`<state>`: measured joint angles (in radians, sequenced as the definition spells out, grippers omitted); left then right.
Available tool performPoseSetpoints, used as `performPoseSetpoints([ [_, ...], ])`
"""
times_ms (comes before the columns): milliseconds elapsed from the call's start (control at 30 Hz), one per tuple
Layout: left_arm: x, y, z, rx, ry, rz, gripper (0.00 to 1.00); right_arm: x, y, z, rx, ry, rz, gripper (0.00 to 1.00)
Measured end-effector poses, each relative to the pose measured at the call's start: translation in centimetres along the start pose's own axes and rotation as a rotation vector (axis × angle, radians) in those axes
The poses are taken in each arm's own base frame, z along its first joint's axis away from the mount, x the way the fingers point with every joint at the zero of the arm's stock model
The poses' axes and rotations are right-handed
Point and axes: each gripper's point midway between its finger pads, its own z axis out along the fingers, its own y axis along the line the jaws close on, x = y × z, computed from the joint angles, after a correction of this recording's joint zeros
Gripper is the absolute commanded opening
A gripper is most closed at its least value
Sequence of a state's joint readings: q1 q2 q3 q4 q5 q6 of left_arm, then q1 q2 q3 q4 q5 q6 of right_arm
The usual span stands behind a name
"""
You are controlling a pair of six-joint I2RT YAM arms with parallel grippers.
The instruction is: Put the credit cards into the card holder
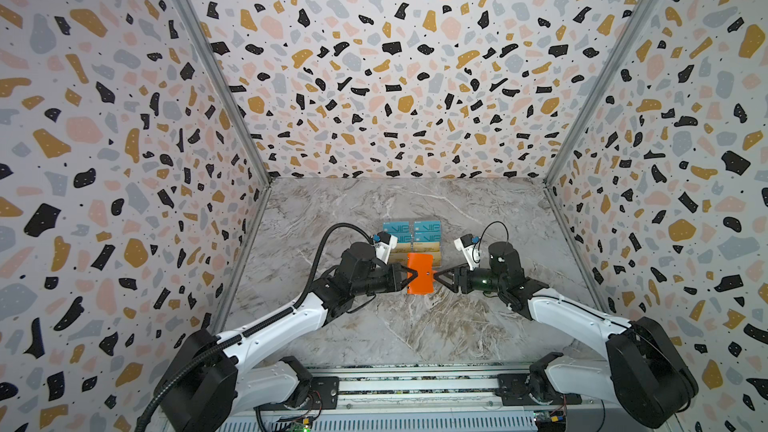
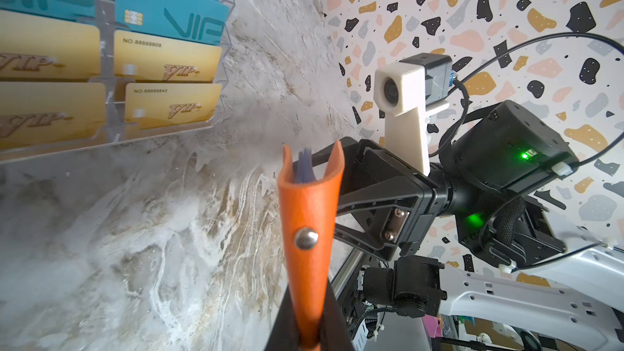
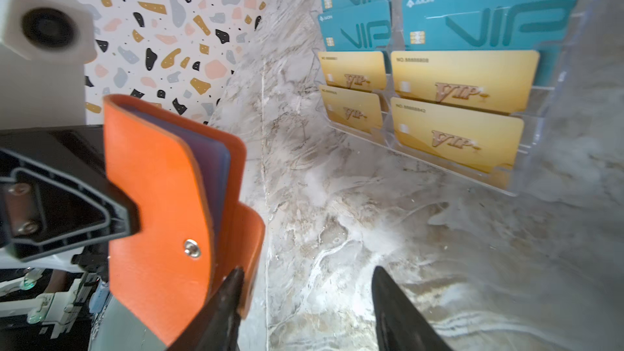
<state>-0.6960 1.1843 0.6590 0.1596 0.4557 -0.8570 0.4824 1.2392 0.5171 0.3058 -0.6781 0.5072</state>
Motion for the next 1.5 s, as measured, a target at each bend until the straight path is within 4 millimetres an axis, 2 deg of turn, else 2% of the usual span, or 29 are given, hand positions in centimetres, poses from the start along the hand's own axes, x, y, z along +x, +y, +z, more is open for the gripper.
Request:
performPoseSetpoints([
  [167, 0.0, -0.1, 0.0, 0.006, -0.001, -0.002, 0.07, -0.4, 1.2, 0.0, -0.063, -0.007, -0.023, 0.62],
  [367, -0.1, -0.3, 0.1, 0.029, -0.006, -0.011, 0.07, -0.4, 1.7, 0.0, -0.099, -0.003, -0.032, 0.62],
  [600, -0.2, -0.5, 0.1, 0.039, -0.012, -0.027, 0.07, -0.3, -0.1, -0.3, -0.067, -0.012, 0.004, 0.61],
  [767, -0.2, -0.6, 0.1, 0.044, -0.011, -0.028, 0.07, 0.7, -1.1, -0.1, -0.062, 0.016, 0.039, 0.61],
  [1500, 0.2, -0.5, 0.2, 0.058, 0.0, -0.037, 0.08, 0.5, 1.5, -0.4, -0.2, 0.015, 0.032, 0.62],
])
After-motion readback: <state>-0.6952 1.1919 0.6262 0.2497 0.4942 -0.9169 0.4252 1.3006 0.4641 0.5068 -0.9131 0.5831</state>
